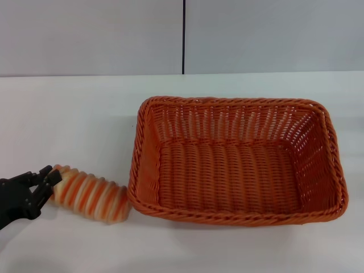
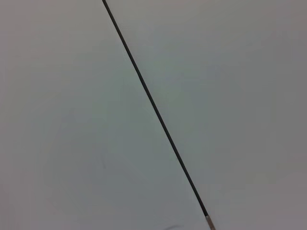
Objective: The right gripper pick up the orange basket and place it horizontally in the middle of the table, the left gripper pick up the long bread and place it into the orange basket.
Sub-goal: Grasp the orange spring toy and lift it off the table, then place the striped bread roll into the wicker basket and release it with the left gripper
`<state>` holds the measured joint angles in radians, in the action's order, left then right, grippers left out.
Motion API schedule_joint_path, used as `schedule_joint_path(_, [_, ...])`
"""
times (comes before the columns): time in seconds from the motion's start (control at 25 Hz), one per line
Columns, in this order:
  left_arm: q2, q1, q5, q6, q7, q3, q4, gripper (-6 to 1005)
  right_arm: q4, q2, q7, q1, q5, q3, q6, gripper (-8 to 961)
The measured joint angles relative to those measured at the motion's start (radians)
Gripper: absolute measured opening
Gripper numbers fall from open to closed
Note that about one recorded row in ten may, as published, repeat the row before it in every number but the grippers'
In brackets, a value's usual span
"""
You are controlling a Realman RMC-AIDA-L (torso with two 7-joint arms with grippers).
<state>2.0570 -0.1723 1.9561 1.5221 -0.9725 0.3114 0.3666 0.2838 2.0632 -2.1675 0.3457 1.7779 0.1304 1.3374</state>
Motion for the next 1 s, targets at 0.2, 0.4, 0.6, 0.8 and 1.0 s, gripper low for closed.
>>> schedule_joint_path(0.2, [0.000, -0.004, 0.000, 0.000, 0.000, -0.001, 0.000, 155, 0.000, 0.000, 0.000, 0.000, 0.000, 0.000, 0.000, 559])
schedule_joint_path(0.4, [0.000, -0.006, -0.003, -0.001, 0.000, -0.027, 0.000, 147, 0.000, 0.000, 0.000, 0.001, 0.000, 0.000, 0.000, 559])
schedule_joint_path(0.6, [-0.001, 0.004, -0.005, 0.013, -0.001, -0.187, 0.000, 144, 0.000, 0.000, 0.000, 0.004, 0.002, -0.006, 0.000, 560])
schedule_joint_path(0.8, [-0.002, 0.005, -0.005, 0.081, -0.019, -0.397, -0.007, 142, 0.000, 0.000, 0.000, 0.009, 0.005, -0.009, 0.000, 560])
schedule_joint_path(1.0, [-0.004, -0.044, -0.005, 0.210, -0.038, -0.482, -0.052, 136, -0.012, 0.001, 0.000, 0.018, 0.006, -0.006, 0.000, 559])
